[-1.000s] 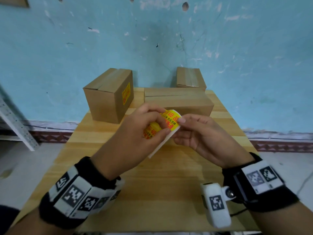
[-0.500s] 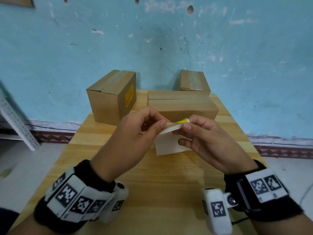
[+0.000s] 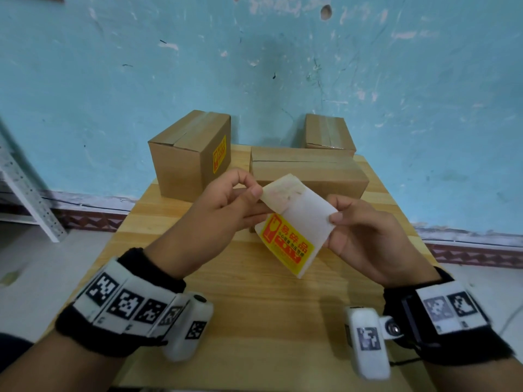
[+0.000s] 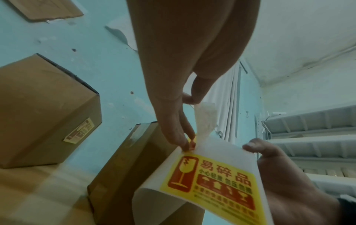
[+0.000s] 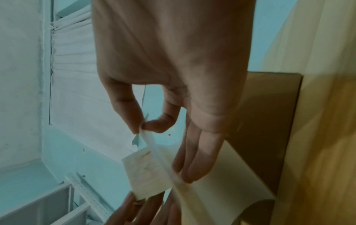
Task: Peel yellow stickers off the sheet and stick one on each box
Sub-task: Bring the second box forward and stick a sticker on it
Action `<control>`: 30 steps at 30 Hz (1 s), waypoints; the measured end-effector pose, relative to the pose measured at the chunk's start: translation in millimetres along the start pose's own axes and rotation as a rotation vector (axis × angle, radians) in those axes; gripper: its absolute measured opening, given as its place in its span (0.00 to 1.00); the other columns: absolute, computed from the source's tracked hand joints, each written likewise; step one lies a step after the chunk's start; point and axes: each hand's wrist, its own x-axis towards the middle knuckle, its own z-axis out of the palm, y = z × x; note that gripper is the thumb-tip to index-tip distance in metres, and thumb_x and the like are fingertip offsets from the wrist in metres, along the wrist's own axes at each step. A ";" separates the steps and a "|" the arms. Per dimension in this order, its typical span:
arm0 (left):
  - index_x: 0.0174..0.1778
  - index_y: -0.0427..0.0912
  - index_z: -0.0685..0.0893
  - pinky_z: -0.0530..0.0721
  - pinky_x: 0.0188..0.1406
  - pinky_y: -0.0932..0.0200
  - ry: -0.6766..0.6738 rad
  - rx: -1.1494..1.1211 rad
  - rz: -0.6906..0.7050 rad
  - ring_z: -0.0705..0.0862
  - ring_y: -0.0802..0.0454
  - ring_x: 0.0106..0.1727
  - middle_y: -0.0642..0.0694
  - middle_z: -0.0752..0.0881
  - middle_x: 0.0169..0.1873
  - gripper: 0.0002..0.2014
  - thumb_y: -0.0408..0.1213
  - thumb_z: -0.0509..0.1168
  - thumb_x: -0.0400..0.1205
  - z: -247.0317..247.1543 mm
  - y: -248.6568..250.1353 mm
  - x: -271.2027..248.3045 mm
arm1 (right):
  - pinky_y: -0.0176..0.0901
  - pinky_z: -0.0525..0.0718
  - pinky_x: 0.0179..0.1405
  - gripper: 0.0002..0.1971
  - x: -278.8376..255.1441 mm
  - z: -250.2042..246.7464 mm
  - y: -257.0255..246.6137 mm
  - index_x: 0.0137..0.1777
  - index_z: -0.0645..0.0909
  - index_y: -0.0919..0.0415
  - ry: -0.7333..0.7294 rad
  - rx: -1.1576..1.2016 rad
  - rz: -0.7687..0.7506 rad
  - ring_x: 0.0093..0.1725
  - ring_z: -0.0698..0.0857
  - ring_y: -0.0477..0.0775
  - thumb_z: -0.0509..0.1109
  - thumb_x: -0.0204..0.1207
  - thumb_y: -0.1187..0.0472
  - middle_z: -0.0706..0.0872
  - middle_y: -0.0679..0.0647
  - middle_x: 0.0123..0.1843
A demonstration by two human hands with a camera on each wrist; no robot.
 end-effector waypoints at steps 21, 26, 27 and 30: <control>0.49 0.41 0.73 0.91 0.53 0.50 0.008 0.051 -0.170 0.94 0.42 0.52 0.37 0.94 0.47 0.06 0.37 0.56 0.90 -10.3 4.2 4.4 | 0.36 0.86 0.26 0.15 -17.8 -41.9 -8.9 0.32 0.76 0.64 0.295 -0.603 0.368 0.24 0.85 0.49 0.65 0.81 0.75 0.87 0.60 0.28; 0.48 0.40 0.73 0.92 0.50 0.51 0.055 -0.001 -0.162 0.94 0.39 0.50 0.38 0.93 0.43 0.05 0.34 0.57 0.90 -10.3 2.6 4.1 | 0.38 0.87 0.33 0.10 -17.9 -39.3 -7.3 0.40 0.74 0.63 0.266 -0.618 0.393 0.28 0.88 0.50 0.72 0.78 0.73 0.89 0.60 0.30; 0.49 0.41 0.73 0.92 0.50 0.51 0.057 -0.009 -0.163 0.94 0.39 0.50 0.38 0.94 0.43 0.05 0.34 0.56 0.90 -10.5 2.6 4.2 | 0.40 0.87 0.34 0.10 -17.9 -38.8 -6.9 0.43 0.74 0.63 0.262 -0.620 0.390 0.28 0.89 0.49 0.72 0.77 0.73 0.90 0.59 0.30; 0.50 0.41 0.72 0.91 0.51 0.52 0.045 -0.006 -0.170 0.94 0.41 0.50 0.40 0.94 0.42 0.05 0.35 0.54 0.91 -11.6 1.9 4.5 | 0.42 0.88 0.38 0.12 -18.4 -39.6 -6.2 0.49 0.73 0.64 0.240 -0.622 0.395 0.31 0.90 0.52 0.74 0.76 0.73 0.91 0.61 0.34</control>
